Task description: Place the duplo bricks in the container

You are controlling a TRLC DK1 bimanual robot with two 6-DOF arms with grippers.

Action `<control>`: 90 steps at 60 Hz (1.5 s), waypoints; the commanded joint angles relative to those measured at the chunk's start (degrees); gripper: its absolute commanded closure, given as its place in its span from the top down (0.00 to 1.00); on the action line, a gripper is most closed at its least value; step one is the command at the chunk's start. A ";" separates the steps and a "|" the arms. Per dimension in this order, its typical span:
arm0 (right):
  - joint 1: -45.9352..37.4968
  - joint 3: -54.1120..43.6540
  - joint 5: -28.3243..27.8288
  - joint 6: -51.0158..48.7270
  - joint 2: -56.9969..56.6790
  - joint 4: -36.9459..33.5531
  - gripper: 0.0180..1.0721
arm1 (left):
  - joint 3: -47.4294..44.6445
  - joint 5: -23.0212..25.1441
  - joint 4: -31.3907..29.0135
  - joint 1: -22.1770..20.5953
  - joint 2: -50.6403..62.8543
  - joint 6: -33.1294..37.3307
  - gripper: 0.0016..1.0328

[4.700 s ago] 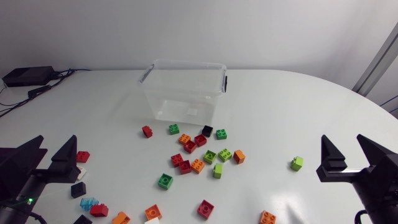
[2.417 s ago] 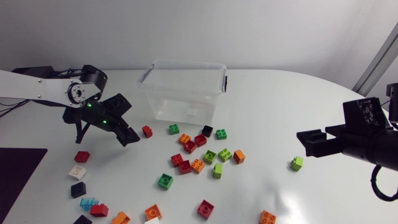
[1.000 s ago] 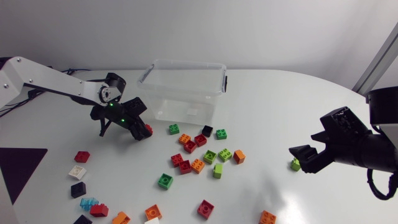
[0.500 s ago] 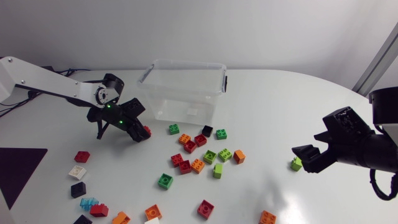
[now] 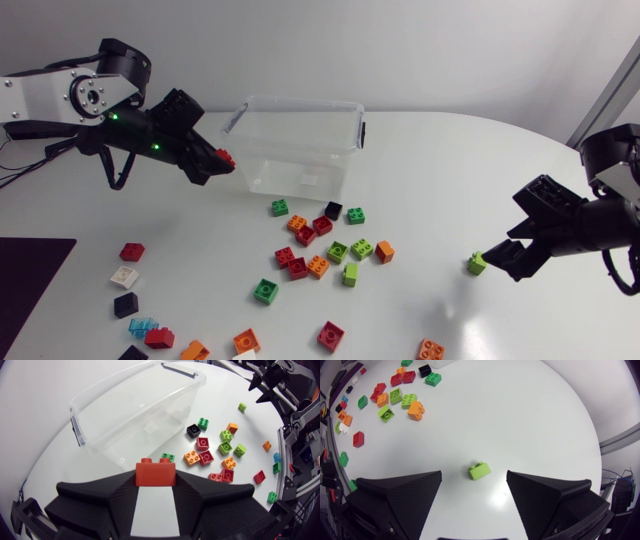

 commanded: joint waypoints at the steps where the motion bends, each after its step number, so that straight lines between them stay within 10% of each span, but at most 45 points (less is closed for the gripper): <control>1: -2.73 3.68 -1.23 -8.78 5.36 -1.74 0.89 | 2.49 0.86 -0.98 -1.21 -0.62 -2.55 0.32; 25: -1.41 8.78 -1.75 -20.38 20.13 -5.26 0.89 | 15.24 3.49 -0.98 -1.65 4.57 -7.73 0.33; 46: -1.06 11.41 -2.90 -23.46 28.65 -4.64 0.75 | 23.06 4.37 0.60 -3.49 11.60 -10.81 0.33; 68: -1.58 12.82 -3.25 -24.25 31.64 -3.23 0.30 | 29.56 4.46 4.03 -4.90 18.36 -13.71 0.34; 90: 1.84 16.42 -4.30 -19.15 21.62 -10.62 0.29 | 37.38 2.17 4.56 -6.48 26.54 -16.26 0.43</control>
